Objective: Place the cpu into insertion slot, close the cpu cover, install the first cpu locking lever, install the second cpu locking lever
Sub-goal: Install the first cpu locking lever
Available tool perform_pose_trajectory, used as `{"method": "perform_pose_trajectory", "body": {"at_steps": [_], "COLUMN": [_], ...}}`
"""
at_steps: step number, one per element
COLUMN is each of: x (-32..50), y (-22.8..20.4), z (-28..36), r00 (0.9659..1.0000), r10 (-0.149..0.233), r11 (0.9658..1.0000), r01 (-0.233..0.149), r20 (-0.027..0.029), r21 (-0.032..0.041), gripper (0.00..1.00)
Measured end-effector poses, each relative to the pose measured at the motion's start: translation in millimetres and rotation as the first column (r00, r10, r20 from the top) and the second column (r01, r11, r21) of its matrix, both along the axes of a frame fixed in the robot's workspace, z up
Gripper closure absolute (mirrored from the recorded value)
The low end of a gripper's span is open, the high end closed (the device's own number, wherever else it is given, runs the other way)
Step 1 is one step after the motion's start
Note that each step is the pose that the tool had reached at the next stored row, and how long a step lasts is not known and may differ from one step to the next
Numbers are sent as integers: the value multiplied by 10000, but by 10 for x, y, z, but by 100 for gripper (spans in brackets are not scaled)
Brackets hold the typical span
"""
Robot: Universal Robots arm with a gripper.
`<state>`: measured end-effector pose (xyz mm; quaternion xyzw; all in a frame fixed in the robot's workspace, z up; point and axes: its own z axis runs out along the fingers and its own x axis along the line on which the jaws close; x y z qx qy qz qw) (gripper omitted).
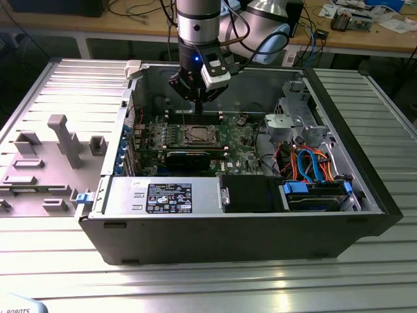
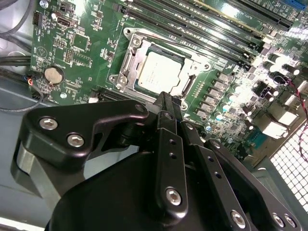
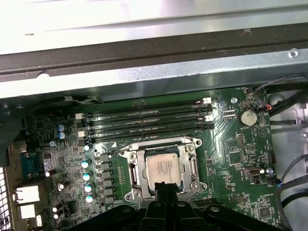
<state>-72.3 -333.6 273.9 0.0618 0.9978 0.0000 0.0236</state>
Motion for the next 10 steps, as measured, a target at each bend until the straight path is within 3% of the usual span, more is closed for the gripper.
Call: {"method": "perform_pose_trajectory", "body": {"at_steps": [7,10], "x": [0,-1], "y": [0,0], "z": [0,0], "r00": [10000,9995], "r10": [9,318], "r11": [10000,9995], "r01": [-9,-318], "r20": [0,0], "r21": [0,0], "gripper": [89,89]}}
